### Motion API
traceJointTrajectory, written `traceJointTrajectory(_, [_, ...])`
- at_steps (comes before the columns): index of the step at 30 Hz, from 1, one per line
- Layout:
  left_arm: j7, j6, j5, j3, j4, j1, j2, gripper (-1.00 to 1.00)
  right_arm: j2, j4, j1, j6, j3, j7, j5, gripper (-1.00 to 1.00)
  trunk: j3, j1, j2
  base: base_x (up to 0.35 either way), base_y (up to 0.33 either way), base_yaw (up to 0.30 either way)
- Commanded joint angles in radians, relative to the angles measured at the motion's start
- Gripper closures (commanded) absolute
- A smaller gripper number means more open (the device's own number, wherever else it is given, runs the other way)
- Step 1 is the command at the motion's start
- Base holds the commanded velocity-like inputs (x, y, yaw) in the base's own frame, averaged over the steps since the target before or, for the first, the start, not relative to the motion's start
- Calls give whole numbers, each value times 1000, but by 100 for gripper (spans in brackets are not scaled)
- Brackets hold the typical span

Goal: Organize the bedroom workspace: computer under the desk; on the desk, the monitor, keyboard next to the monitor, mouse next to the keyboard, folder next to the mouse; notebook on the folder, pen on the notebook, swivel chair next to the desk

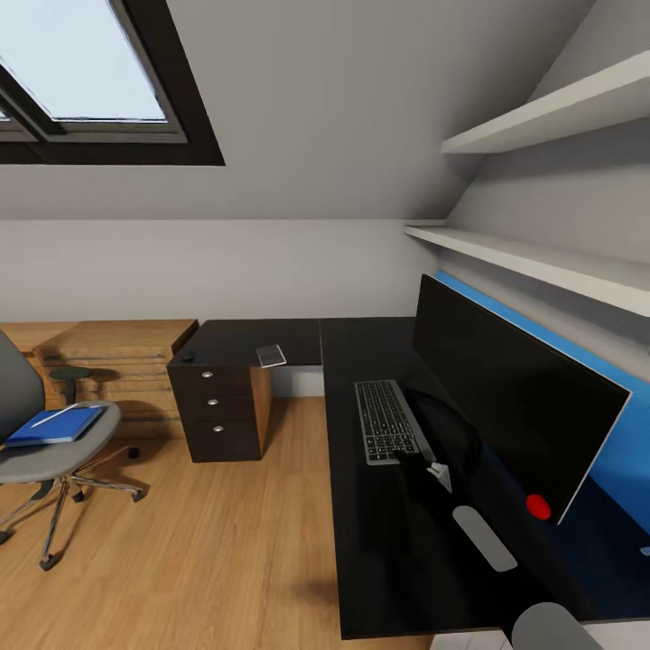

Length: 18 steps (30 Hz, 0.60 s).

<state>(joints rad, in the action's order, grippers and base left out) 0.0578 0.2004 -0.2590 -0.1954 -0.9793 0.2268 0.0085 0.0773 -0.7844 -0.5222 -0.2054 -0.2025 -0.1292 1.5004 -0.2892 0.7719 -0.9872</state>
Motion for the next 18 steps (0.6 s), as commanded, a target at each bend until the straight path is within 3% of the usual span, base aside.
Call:
traceJointTrajectory(1, [3, 2, -6, 2, -1, 0, 1, -100, 1, 1, -1, -1, -3, -5, 9, 100, -1, 0, -1, 0, 0, 0])
traceJointTrajectory(15, [5, 2, -6, 2, -1, 0, 1, -100, 2, -1, -1, -2, -3, -5, 9, 100, -1, 0, -1, 0, 0, 0])
traceJointTrajectory(16, [5, 2, -6, 2, -1, 0, 1, -100, 2, -1, -1, -2, -3, -5, 9, -100, -1, 0, -1, 0, 0, 0])
traceJointTrajectory(18, [5, 2, -6, 2, -1, 0, 1, -100, 2, -1, -1, -10, -3, -5, 9, -100, -1, 0, -1, 0, 0, 0])
